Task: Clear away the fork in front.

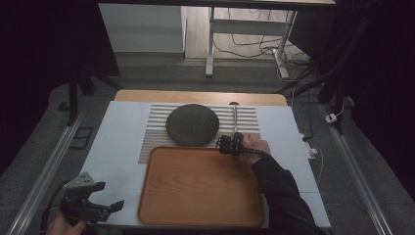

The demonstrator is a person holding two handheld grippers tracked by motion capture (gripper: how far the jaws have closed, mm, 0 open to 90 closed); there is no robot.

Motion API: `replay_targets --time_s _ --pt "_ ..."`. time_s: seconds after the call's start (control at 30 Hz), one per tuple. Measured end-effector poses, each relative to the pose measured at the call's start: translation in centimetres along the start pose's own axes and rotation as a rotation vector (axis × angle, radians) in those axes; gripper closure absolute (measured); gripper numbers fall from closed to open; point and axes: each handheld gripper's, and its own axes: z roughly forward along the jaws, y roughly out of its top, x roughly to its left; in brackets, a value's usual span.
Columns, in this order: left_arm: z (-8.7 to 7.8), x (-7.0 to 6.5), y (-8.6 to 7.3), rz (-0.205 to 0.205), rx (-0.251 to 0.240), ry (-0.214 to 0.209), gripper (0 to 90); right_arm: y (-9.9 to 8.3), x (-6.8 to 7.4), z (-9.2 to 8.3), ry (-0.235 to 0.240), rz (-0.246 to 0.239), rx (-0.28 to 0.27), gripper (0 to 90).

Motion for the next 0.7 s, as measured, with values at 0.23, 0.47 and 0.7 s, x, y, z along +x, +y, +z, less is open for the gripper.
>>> replay_targets --time_s 0.23,0.47,0.7 --pt "0.0 0.0 0.0 0.003 0.001 0.002 0.0 -0.5 -0.7 -2.4 0.003 0.04 -0.058 88.6" --pt "0.0 -0.1 0.0 0.007 0.001 0.003 0.0 -1.3 -1.2 -5.1 0.085 0.111 -0.124 88.6" --pt "0.0 -0.2 0.0 0.02 0.0 0.001 0.0 -2.8 -1.6 -7.4 0.132 0.208 -0.183 88.6"
